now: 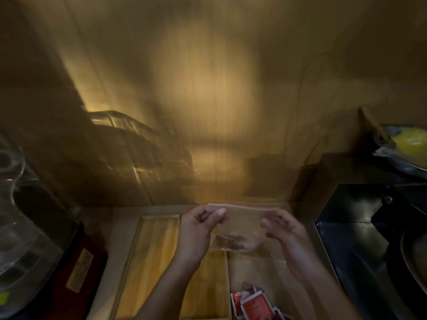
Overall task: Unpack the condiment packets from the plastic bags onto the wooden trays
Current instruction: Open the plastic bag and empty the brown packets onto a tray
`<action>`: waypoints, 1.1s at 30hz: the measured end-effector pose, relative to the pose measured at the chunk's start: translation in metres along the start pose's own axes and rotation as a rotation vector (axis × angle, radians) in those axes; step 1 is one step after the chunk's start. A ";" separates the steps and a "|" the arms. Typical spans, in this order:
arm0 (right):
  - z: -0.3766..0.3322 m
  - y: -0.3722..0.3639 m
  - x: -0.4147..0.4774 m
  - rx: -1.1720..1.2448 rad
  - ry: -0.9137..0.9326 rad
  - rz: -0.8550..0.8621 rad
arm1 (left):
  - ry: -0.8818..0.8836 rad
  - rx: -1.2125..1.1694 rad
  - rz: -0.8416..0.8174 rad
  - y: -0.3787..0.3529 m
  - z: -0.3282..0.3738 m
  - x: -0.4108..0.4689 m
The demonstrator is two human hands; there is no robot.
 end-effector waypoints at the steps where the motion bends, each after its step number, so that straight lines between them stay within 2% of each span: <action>1: -0.008 -0.004 -0.001 -0.002 0.046 0.003 | -0.020 0.009 -0.005 0.003 0.005 -0.001; 7: -0.038 -0.035 -0.004 -0.167 0.232 0.016 | -0.091 0.105 -0.012 0.032 0.030 -0.015; 10: -0.042 -0.050 -0.003 -0.243 0.258 0.010 | -0.059 0.152 -0.094 0.046 0.035 -0.024; 14: -0.048 -0.070 -0.003 -0.361 0.252 -0.094 | -0.008 0.374 -0.217 0.057 0.036 -0.034; 18: -0.054 -0.087 -0.007 -0.455 0.199 -0.240 | 0.004 0.632 -0.433 0.050 0.030 -0.039; 22: -0.051 -0.093 -0.007 -0.482 0.146 -0.303 | -0.020 0.734 -0.443 0.042 0.030 -0.039; 25: -0.036 -0.092 -0.002 -0.484 0.107 -0.238 | 0.077 0.677 -0.411 0.041 0.022 -0.035; 27: -0.020 -0.092 0.002 -0.488 0.072 -0.119 | 0.162 0.625 -0.329 0.045 0.012 -0.031; 31: 0.006 -0.091 0.000 -0.536 0.108 0.228 | 0.357 0.298 -0.146 0.055 -0.009 -0.033; 33: 0.014 -0.095 -0.001 -0.479 0.073 0.244 | 0.403 0.218 -0.070 0.059 -0.016 -0.035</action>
Point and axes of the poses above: each hand's wrist, its own x-axis towards the middle knuckle, its own y-axis out of the back of the hand, z = x × y, the point moved 4 cm from there along x, towards the middle knuckle, and after that the axes turned 12 degrees about -z, right-handed, at the moved point
